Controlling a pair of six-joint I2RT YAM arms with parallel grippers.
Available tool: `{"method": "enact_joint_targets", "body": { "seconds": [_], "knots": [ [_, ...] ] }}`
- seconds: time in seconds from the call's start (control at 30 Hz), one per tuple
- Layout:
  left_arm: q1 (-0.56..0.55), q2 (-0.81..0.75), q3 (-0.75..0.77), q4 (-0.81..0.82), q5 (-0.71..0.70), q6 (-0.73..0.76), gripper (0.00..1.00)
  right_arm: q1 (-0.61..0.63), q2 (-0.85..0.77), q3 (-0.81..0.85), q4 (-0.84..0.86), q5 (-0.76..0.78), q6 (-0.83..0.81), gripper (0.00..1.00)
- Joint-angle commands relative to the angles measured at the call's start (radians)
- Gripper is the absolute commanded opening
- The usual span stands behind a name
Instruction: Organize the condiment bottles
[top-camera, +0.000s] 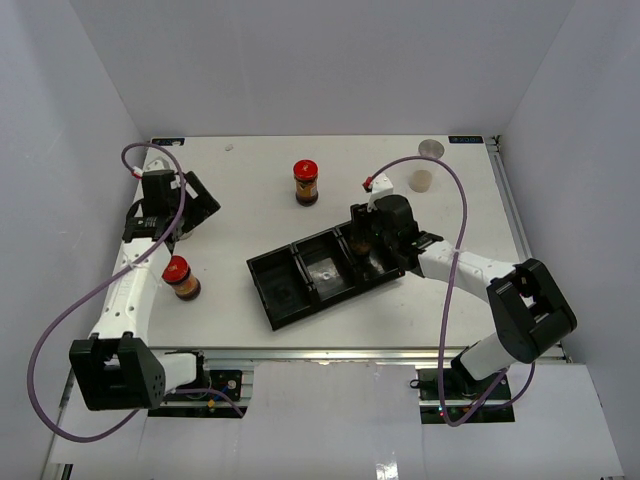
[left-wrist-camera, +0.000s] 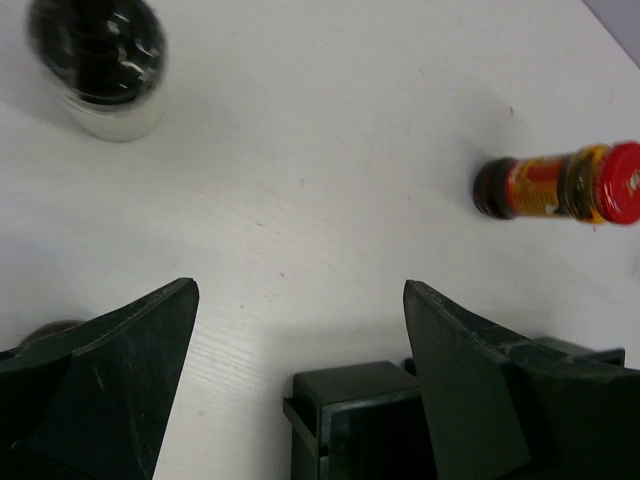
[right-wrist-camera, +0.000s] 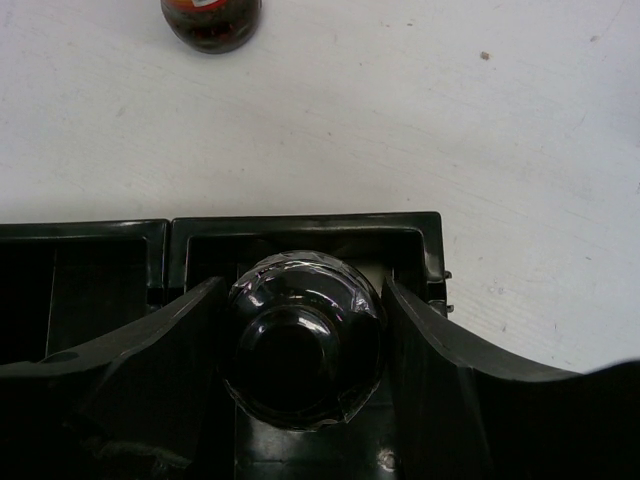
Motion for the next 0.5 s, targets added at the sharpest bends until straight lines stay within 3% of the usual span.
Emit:
{"method": "enact_joint_targets", "body": {
  "seconds": [0.0,0.13,0.47],
  "knots": [
    [0.122,0.016,-0.015,0.051,0.052,0.004,0.94,0.011,-0.026,-0.009,0.1,0.04,-0.026,0.64],
    [0.183,0.04,-0.028,0.077,0.081,0.011,0.93,0.011,-0.03,-0.031,0.124,0.049,-0.037,0.7],
    [0.223,0.112,-0.01,0.109,0.1,0.031,0.95,0.015,-0.021,-0.036,0.12,0.066,-0.04,0.96]
  ]
}}
